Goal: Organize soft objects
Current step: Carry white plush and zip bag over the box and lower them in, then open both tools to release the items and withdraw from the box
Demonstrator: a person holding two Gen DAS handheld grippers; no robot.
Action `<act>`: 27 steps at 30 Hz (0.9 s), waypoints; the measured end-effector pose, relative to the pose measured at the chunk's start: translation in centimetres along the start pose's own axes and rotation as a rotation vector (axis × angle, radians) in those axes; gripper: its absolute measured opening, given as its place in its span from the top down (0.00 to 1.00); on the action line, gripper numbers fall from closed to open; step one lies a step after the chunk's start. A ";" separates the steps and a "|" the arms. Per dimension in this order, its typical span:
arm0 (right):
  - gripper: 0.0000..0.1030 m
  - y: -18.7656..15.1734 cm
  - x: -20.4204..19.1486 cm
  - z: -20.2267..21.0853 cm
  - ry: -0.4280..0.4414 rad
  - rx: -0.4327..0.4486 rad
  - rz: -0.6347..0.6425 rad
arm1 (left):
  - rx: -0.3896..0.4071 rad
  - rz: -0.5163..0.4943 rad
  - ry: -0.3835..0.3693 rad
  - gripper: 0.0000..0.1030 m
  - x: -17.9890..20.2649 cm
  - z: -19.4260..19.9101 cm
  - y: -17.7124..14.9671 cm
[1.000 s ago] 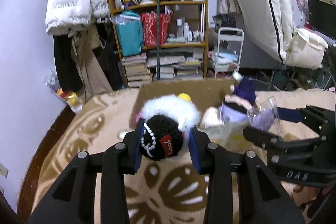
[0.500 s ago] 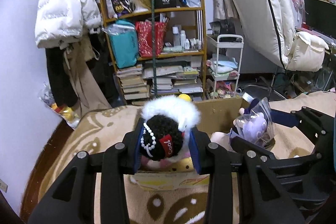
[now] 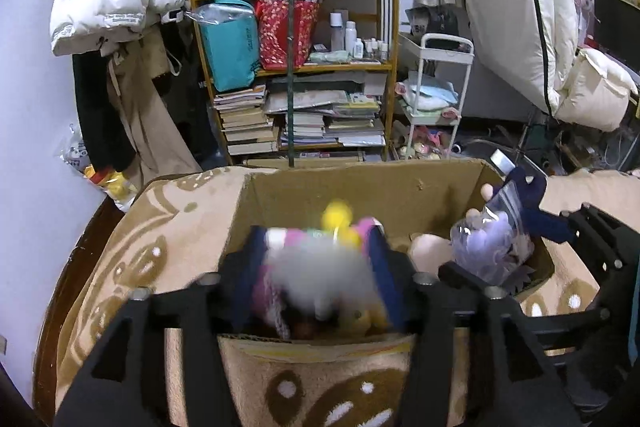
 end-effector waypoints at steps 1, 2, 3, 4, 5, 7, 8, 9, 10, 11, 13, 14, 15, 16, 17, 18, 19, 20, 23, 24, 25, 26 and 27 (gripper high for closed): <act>0.21 0.0 0.0 0.0 0.000 -0.001 0.002 | 0.008 0.003 -0.010 0.35 0.0 0.1 0.0; 0.18 -0.1 0.0 0.0 0.000 -0.004 0.002 | 0.007 0.006 -0.023 0.26 -0.1 0.1 0.0; 0.16 -0.1 0.0 0.0 0.002 -0.006 0.001 | 0.004 0.011 -0.026 0.22 -0.2 0.1 0.0; 0.13 -0.1 0.0 0.0 0.004 -0.009 -0.002 | 0.006 0.015 -0.023 0.22 -0.3 0.2 0.0; 0.13 -0.1 -0.1 0.1 0.005 -0.009 -0.004 | 0.010 0.017 -0.019 0.22 -0.4 0.5 0.0; 0.13 -0.3 -0.2 0.3 0.001 -0.016 -0.004 | -0.004 0.019 -0.017 0.18 -0.6 1.0 0.1; 0.12 -0.4 -0.1 0.4 -0.001 -0.020 -0.005 | -0.007 0.021 -0.013 0.14 -0.8 1.2 0.2; 0.12 -0.5 -0.1 0.6 -0.004 -0.025 -0.005 | -0.002 0.024 -0.002 0.13 -0.9 1.7 0.4; 0.10 -0.6 0.0 0.8 -0.008 -0.027 -0.007 | 0.013 0.025 0.007 0.13 -1.0 2.5 0.6; 0.05 -0.6 0.2 1.0 -0.010 -0.027 -0.011 | 0.022 0.026 0.012 0.09 -1.1 3.1 0.8; 0.00 -0.7 0.8 1.9 -0.013 -0.015 -0.026 | 0.046 0.023 0.026 0.05 -1.2 4.5 1.1; 0.00 -0.6 1.1 2.4 -0.015 -0.007 -0.036 | 0.060 0.020 0.037 0.05 -1.2 5.5 1.2; 0.00 -0.6 1.4 3.0 -0.013 -0.001 -0.046 | 0.069 0.017 0.043 0.04 -1.1 6.1 1.3; 0.00 -0.5 1.6 3.3 -0.012 0.003 -0.054 | 0.075 0.016 0.047 0.04 -1.1 6.7 1.4; 0.00 -0.4 2.0 3.9 -0.011 0.009 -0.068 | 0.081 0.014 0.053 0.03 -1.1 7.3 1.4; 0.00 -0.2 2.3 4.5 -0.009 0.019 -0.080 | 0.091 0.009 0.063 0.03 -1.0 8.2 1.4; 0.00 0.0 2.6 5.2 -0.010 0.030 -0.089 | 0.095 0.004 0.068 0.03 -0.9 8.6 1.5; 0.00 0.2 2.7 5.8 -0.014 0.041 -0.092 | 0.103 -0.006 0.076 0.02 -0.7 9.2 1.5; 0.00 0.7 3.3 8.1 -0.021 0.082 -0.107 | 0.127 -0.030 0.093 0.02 0.0 11.1 1.4; 0.00 0.8 3.4 8.8 -0.020 0.092 -0.114 | 0.137 -0.039 0.098 0.02 0.4 11.9 1.3; 0.00 0.9 3.5 9.4 -0.019 0.099 -0.120 | 0.147 -0.044 0.102 0.01 0.6 12.5 1.2; 0.00 1.0 3.7 9.9 -0.017 0.106 -0.126 | 0.158 -0.050 0.110 0.01 0.9 13.3 1.0; 0.00 1.1 3.9 10.6 -0.019 0.117 -0.132 | 0.168 -0.053 0.114 0.01 1.2 13.9 0.7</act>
Point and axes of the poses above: each gripper's, at about its wrist camera, not at the fingertips, and z roughly against the way its jaws point, x to its right, y to its top, the point moved 2 cm from there along -z, roughly the way its jaws point, and after that the axes turned 7 degrees about -y, right-handed, at the moved point
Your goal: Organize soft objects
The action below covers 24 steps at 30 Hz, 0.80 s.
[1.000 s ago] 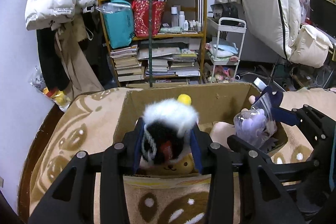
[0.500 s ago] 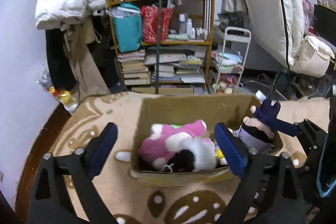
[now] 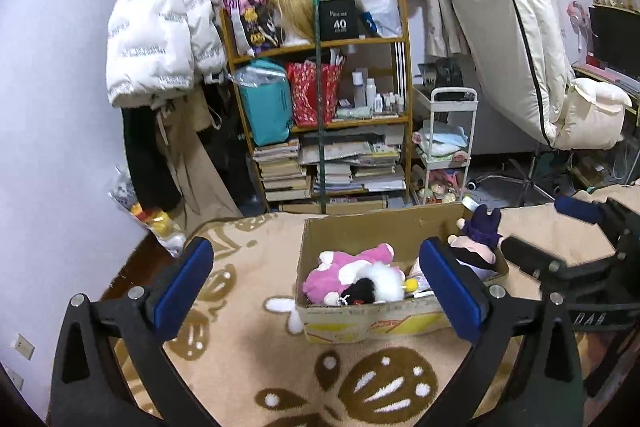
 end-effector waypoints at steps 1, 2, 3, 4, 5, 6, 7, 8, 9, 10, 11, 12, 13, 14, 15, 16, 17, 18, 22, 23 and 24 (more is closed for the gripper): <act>0.00 0.1 0.1 0.7 -0.004 0.011 -0.002 | 0.007 -0.001 0.000 0.01 0.1 0.4 -0.1; 0.00 0.2 0.2 1.4 -0.006 0.024 -0.003 | 0.013 -0.003 0.001 0.01 0.3 1.0 -0.2; 0.00 0.2 0.3 2.0 -0.005 0.034 -0.004 | 0.019 -0.005 0.000 0.01 0.5 1.6 -0.5; 0.00 0.2 0.4 2.7 -0.003 0.048 -0.007 | 0.023 -0.008 0.002 0.01 0.6 2.0 -0.6; 0.00 0.2 0.4 3.1 -0.001 0.055 -0.006 | 0.032 -0.012 0.007 0.01 0.7 2.5 -0.8; 0.00 0.1 0.5 3.8 -0.002 0.068 -0.002 | 0.042 -0.011 0.011 0.01 0.9 3.0 -1.1; 0.00 0.0 0.5 4.3 -0.009 0.078 0.002 | 0.046 -0.008 0.011 0.01 1.0 3.5 -1.5; 0.00 -0.1 0.5 4.5 -0.012 0.084 0.005 | 0.051 -0.006 0.012 0.01 1.1 3.7 -1.7; 0.00 -0.4 0.6 5.0 -0.015 0.091 0.006 | 0.059 -0.004 0.019 0.01 1.2 4.1 -2.1; 0.00 -0.7 0.8 5.6 -0.021 0.096 0.002 | 0.067 -0.004 0.031 0.01 1.3 4.4 -2.3; 0.00 -0.8 0.9 5.8 -0.021 0.099 0.000 | 0.077 -0.003 0.042 0.01 1.3 4.8 -2.8; 0.00 -1.1 1.0 6.3 -0.020 0.105 -0.007 | 0.080 0.000 0.042 0.01 1.3 5.0 -3.1; 0.00 -1.4 1.1 6.6 -0.023 0.110 -0.011 | 0.083 0.007 0.040 0.01 1.2 5.2 -3.5; 0.00 -1.6 1.1 6.9 -0.025 0.114 -0.012 | 0.082 0.021 0.038 0.01 1.1 5.3 -4.1; 0.00 -1.8 1.2 7.1 -0.025 0.117 -0.011 | 0.080 0.027 0.037 0.01 1.1 5.4 -4.5; 0.00 -2.2 1.2 7.5 -0.029 0.126 -0.007 | 0.076 0.028 0.036 0.01 1.0 5.3 -4.8; 0.00 -2.4 1.2 7.6 -0.033 0.130 -0.005 | 0.070 0.022 0.041 0.01 1.0 5.3 -5.3; 0.00 -2.6 1.2 7.7 -0.030 0.132 -0.007 | 0.066 0.014 0.044 0.01 1.1 5.3 -5.5; 0.00 -3.3 1.2 8.1 -0.023 0.128 -0.020 | 0.055 -0.018 0.066 0.01 1.7 5.0 -6.3; 0.00 -3.5 1.2 8.2 -0.021 0.127 -0.024 | 0.055 -0.018 0.066 0.01 1.8 5.0 -6.5; 0.00 -3.7 1.3 8.3 -0.022 0.128 -0.026 | 0.054 -0.018 0.063 0.01 2.0 5.0 -6.6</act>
Point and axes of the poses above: each gripper's, at about its wrist camera, not at the fingertips, and z roughly against the way its jaws point, x to its right, y to its top, the point moved 2 cm from there along -z, roughly the way its jaws point, and after that the axes turned 7 degrees about -y, right-handed, at the moved point
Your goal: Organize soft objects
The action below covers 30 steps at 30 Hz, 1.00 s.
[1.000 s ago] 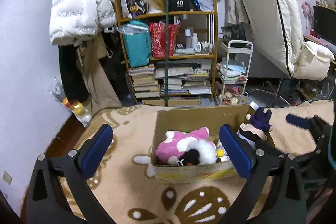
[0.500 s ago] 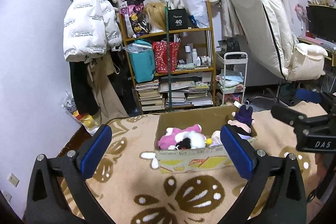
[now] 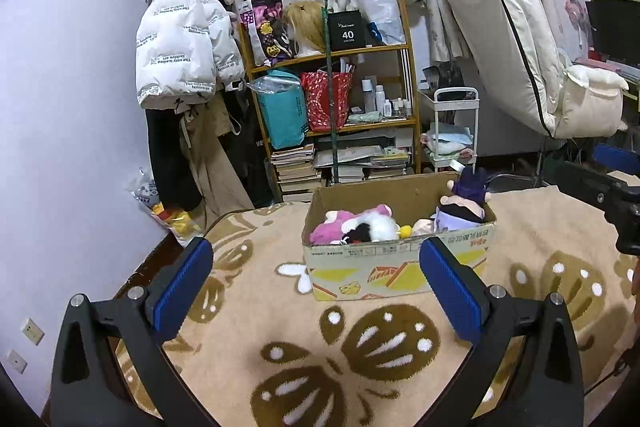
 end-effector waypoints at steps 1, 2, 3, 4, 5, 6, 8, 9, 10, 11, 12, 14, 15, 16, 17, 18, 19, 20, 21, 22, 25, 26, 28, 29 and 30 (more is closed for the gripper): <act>0.00 -0.2 0.1 0.1 -0.002 0.005 -0.001 | -0.001 -0.002 -0.002 0.01 0.1 0.0 -0.1; 0.00 -0.4 0.1 0.2 -0.004 0.009 -0.004 | -0.006 -0.007 0.002 0.01 0.2 -0.1 -0.2; 0.00 -0.6 0.3 0.3 -0.009 0.012 -0.010 | -0.008 -0.012 0.008 0.01 0.3 -0.1 -0.4; 0.00 -0.6 0.4 0.2 -0.006 0.007 -0.015 | -0.009 -0.014 0.011 0.01 0.3 -0.1 -0.4; 0.00 -0.7 0.5 0.0 -0.004 0.002 -0.018 | -0.010 -0.014 0.010 0.01 0.3 -0.1 -0.5; 0.00 -0.8 0.7 -0.2 0.001 -0.009 -0.024 | -0.008 -0.008 0.009 0.01 0.2 -0.1 -0.6; 0.00 -0.9 1.0 -0.4 0.000 -0.023 -0.034 | -0.009 0.007 0.001 0.01 0.0 -0.1 -0.5; 0.00 -0.8 1.0 -0.6 -0.002 -0.026 -0.035 | -0.010 0.013 0.000 0.01 0.0 -0.1 -0.6; 0.00 -0.9 1.1 -0.6 -0.006 -0.028 -0.035 | -0.010 0.016 0.003 0.01 -0.2 -0.1 -0.6; 0.00 -0.9 1.1 -0.7 -0.009 -0.027 -0.033 | -0.011 0.020 0.004 0.01 -0.3 -0.2 -0.6; 0.00 -0.9 1.1 -0.7 -0.012 -0.027 -0.029 | -0.012 0.025 0.000 0.01 -0.4 -0.2 -0.7; 0.00 -1.0 1.1 -0.7 -0.013 -0.026 -0.029 | -0.009 0.036 -0.010 0.01 -0.5 -0.2 -0.7; 0.00 -1.0 1.1 -0.7 -0.013 -0.026 -0.031 | -0.008 0.039 -0.012 0.01 -0.5 -0.3 -0.8; 0.00 -1.0 1.2 -0.8 -0.010 -0.028 -0.029 | -0.008 0.040 -0.011 0.01 -0.5 -0.3 -0.8; 0.00 -1.0 1.2 -0.7 -0.011 -0.027 -0.027 | -0.007 0.039 -0.009 0.01 -0.5 -0.3 -0.8; 0.00 -1.0 1.1 -0.8 -0.015 -0.026 -0.025 | -0.007 0.038 -0.009 0.01 -0.6 -0.3 -0.9; 0.00 -1.0 1.1 -0.8 -0.014 -0.027 -0.025 | -0.009 0.039 -0.011 0.01 -0.6 -0.3 -0.9; 0.00 -1.0 1.2 -0.7 -0.010 -0.027 -0.028 | -0.010 0.039 -0.011 0.01 -0.6 -0.3 -0.9; 0.00 -1.0 1.1 -0.7 -0.012 -0.027 -0.028 | -0.009 0.039 -0.008 0.01 -0.6 -0.3 -0.9; 0.00 -1.0 1.1 -0.8 -0.013 -0.026 -0.027 | -0.010 0.040 -0.007 0.01 -0.6 -0.3 -0.9; 0.00 -1.0 1.1 -0.7 -0.013 -0.027 -0.028 | -0.015 0.044 -0.011 0.01 -0.7 -0.4 -1.0; 0.00 -1.0 1.2 -0.7 -0.013 -0.026 -0.028 | -0.017 0.046 -0.014 0.01 -0.7 -0.4 -1.0; 0.00 -1.0 1.3 -0.9 -0.011 -0.027 -0.030 | -0.020 0.046 -0.004 0.01 -0.8 -0.5 -1.1; 0.00 -1.0 1.2 -0.8 -0.012 -0.027 -0.028 | -0.022 0.046 -0.004 0.01 -0.7 -0.5 -1.2; 0.00 -1.1 1.2 -0.9 -0.012 -0.029 -0.028 | -0.022 0.045 -0.001 0.01 -0.7 -0.5 -1.2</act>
Point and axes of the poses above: each gripper's, at about its wrist camera, not at the fingertips, and z roughly against the way its jaws point, x to its right, y to its top, the point moved 2 cm from there along -z, roughly the way its jaws point, and after that the axes turned 7 degrees about -y, right-handed, at the moved point
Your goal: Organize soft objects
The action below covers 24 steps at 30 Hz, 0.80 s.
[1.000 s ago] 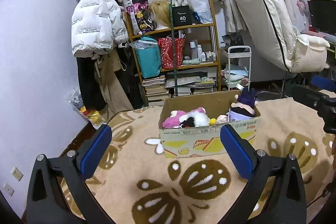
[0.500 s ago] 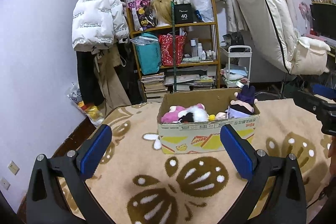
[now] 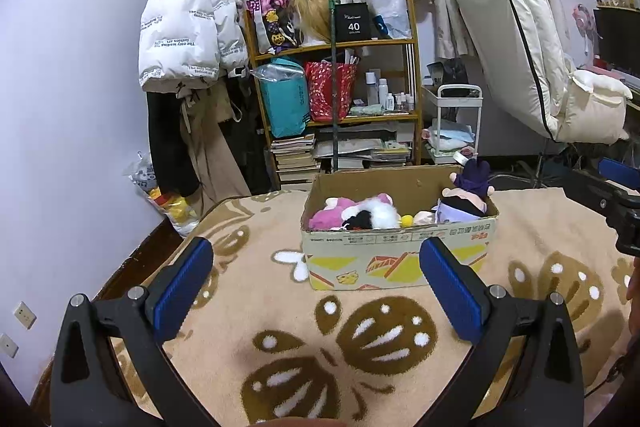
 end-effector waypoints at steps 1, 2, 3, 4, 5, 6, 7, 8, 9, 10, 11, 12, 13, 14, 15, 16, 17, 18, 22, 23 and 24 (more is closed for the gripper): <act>0.00 0.0 -0.1 0.1 -0.002 0.001 0.000 | 0.000 -0.001 0.002 0.01 0.1 0.0 0.0; 0.00 0.0 0.0 0.0 -0.003 -0.001 0.001 | -0.001 -0.004 0.002 0.01 0.1 0.0 0.0; 0.00 -0.1 0.0 0.0 -0.005 -0.001 0.001 | -0.002 -0.006 0.002 0.01 0.2 -0.1 -0.1; 0.00 -0.1 0.0 0.0 -0.004 -0.003 0.001 | -0.004 -0.006 0.003 0.01 0.2 -0.1 0.0; 0.00 -0.1 0.0 0.0 -0.004 -0.004 0.002 | -0.006 -0.007 0.002 0.01 0.2 -0.2 0.0; 0.00 -0.1 0.1 -0.1 -0.005 -0.005 0.002 | -0.005 -0.005 0.001 0.01 0.2 -0.2 0.0; 0.00 -0.1 0.1 -0.1 -0.006 -0.004 0.002 | -0.005 -0.003 -0.001 0.01 0.2 -0.2 -0.1; 0.00 -0.1 0.1 -0.1 -0.003 -0.003 0.001 | -0.006 -0.003 -0.001 0.01 0.2 -0.2 -0.1; 0.00 -0.1 0.1 -0.1 -0.004 -0.004 0.001 | -0.007 -0.003 0.001 0.01 0.2 -0.2 -0.1; 0.00 -0.1 0.1 -0.1 -0.004 -0.005 0.003 | -0.008 -0.003 0.001 0.01 0.2 -0.2 -0.1; 0.00 -0.2 0.1 -0.1 -0.005 -0.006 0.002 | -0.009 -0.004 0.000 0.01 0.2 -0.2 -0.1; 0.00 -0.1 0.2 -0.2 -0.005 -0.005 0.002 | -0.011 -0.004 0.000 0.01 0.2 -0.3 -0.1; 0.00 -0.2 0.3 -0.2 -0.006 -0.005 0.002 | -0.013 -0.003 0.001 0.01 0.2 -0.4 -0.1; 0.00 -0.1 0.2 -0.2 -0.004 -0.006 0.004 | -0.013 -0.003 0.000 0.01 0.3 -0.4 -0.2; 0.00 -0.1 0.2 -0.1 -0.004 -0.005 0.003 | -0.013 -0.003 0.000 0.01 0.3 -0.4 -0.2; 0.00 -0.1 0.3 -0.1 -0.005 -0.004 0.002 | -0.014 -0.003 0.000 0.01 0.2 -0.4 -0.2; 0.00 -0.1 0.4 -0.3 -0.006 -0.005 0.001 | -0.014 -0.002 0.002 0.01 0.2 -0.4 -0.2; 0.00 -0.2 0.5 -0.3 -0.006 -0.005 0.001 | -0.014 -0.002 0.002 0.01 0.3 -0.4 -0.2; 0.00 -0.2 0.4 -0.3 -0.004 -0.006 0.002 | -0.014 -0.003 -0.001 0.01 0.1 -0.4 -0.2; 0.00 -0.3 0.6 -0.3 -0.006 -0.008 0.002 | -0.013 -0.002 0.002 0.01 0.2 -0.4 -0.2; 0.00 -0.4 0.7 -0.3 -0.006 -0.008 0.003 | -0.012 -0.001 0.004 0.01 0.2 -0.4 -0.2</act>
Point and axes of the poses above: each gripper's, at about its wrist camera, not at the fingertips, and z roughly against the way its jaws point, x to its right, y to its top, the point moved 2 cm from there along -z, roughly the way its jaws point, and after that the axes turned 7 degrees about -y, right-handed, at the moved point
